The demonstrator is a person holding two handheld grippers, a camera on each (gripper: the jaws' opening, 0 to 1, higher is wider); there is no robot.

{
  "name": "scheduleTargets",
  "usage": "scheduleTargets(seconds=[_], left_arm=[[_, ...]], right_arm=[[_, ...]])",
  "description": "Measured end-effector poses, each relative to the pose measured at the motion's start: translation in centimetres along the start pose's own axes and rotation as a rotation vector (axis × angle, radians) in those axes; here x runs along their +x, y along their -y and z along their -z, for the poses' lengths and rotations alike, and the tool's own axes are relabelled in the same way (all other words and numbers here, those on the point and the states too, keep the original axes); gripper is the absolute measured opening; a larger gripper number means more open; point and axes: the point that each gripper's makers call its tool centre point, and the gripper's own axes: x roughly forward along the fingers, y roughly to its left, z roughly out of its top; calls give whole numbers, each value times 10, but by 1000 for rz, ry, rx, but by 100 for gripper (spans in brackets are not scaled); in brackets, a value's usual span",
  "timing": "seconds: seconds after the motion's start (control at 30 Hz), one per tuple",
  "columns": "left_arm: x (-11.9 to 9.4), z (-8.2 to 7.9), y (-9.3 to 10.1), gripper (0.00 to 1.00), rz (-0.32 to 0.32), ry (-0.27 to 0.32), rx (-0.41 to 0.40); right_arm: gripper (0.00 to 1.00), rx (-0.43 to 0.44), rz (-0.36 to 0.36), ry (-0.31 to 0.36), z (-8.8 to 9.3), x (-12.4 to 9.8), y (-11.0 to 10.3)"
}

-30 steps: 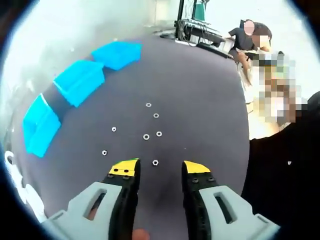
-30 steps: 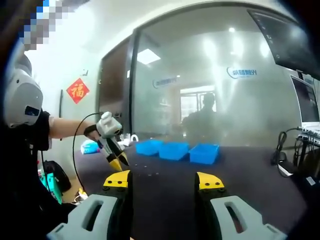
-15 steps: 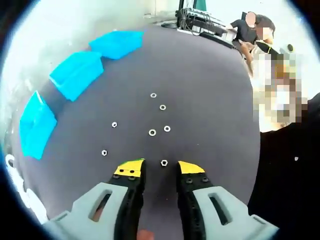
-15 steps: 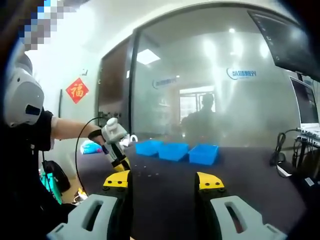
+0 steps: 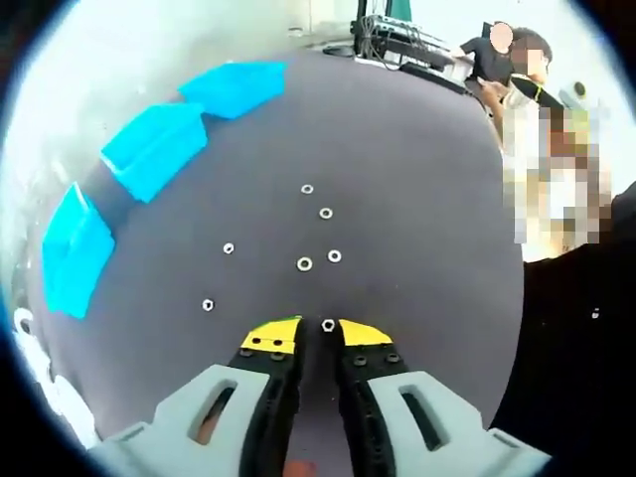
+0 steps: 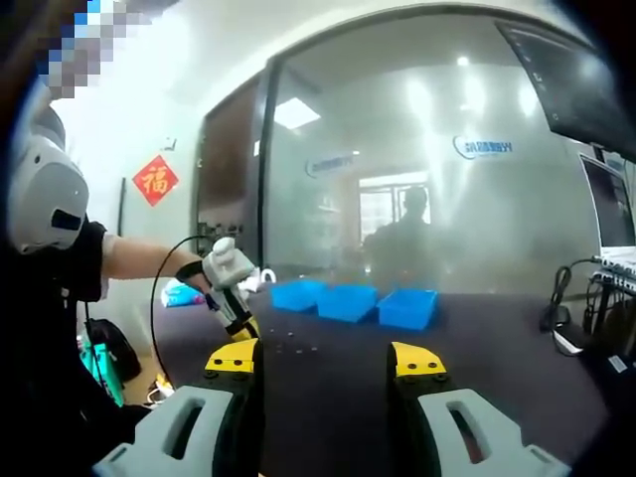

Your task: Sort the screws, nuts, and washers into the corresponding bins

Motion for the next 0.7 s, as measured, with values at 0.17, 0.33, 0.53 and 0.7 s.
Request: scheduleTargets(seconds=[0.17,0.33,0.53,0.7], left_arm=[[1,0,5,6,-20,-8,44],[-1,1,2,6,-8,24,5],[-6,1,5,6,23,106,-61],[-16,-6,5,6,22,230,-124]], right_arm=[[45,3,-4,1,0,1,-1],[45,2,-13,0,0,3,-3],[45,3,-13,-3,0,5,-4],[45,3,-17,-3,0,8,-4]])
